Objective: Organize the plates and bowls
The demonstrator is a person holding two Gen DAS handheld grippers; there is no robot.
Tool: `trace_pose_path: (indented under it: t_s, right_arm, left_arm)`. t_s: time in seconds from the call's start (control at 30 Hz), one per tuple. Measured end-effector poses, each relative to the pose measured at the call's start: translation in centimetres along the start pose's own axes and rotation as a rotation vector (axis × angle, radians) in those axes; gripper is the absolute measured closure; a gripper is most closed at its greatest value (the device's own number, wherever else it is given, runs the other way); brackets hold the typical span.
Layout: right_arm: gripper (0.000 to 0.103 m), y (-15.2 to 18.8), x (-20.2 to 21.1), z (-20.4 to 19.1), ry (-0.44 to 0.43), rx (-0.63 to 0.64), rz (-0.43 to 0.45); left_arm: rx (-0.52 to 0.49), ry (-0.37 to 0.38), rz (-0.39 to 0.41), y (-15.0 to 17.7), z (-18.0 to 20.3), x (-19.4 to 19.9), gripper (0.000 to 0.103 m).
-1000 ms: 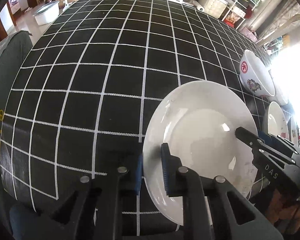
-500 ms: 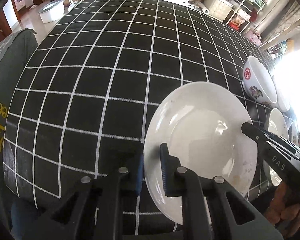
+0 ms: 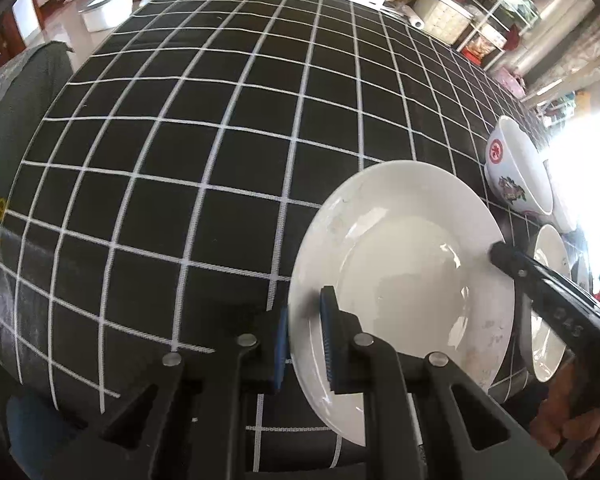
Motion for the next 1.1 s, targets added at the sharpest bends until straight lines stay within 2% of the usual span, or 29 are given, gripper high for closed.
trace_pose_path:
  t_s: [0.07,0.23,0.47,0.63,0.87,1.1]
  right_arm:
    - [0.079,-0.2,1.2,0.3,-0.021,-0.007,0.022]
    - [0.079,-0.3,5.1,1.4,-0.006,0.000,0.084]
    - [0.079,0.9,8.9,4.6,0.031,-0.041,0.132]
    - [0.079,2.1,10.6,7.0,0.052,-0.068,0.142]
    - [0.079,3.9,12.4,10.3,0.068,-0.095,0.150]
    - [0.079,5.1,13.6,13.3,0.094,-0.116,0.155]
  left_arm:
    - [0.004,-0.020,0.041,0.1,-0.4,1.1,0.090]
    - [0.018,0.007,0.109,0.1,-0.2,4.4,0.090]
    - [-0.079,0.038,0.177,1.1,4.9,8.4,0.090]
    - [-0.152,0.068,0.190,2.4,9.1,9.5,0.090]
    - [-0.255,0.104,0.172,4.2,14.8,8.8,0.090]
    - [-0.286,0.122,0.139,5.1,17.9,8.0,0.090]
Point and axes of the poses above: each gripper's, at about its wrist camera, not at the fingertips, and x roughly against the way its jaws point, z to its right, y to its underside, the point moved 1 cm from there along -x, roughly the way its jaws point, and after that the axes turned 13 degrees about -y, right-handed, at the moved point
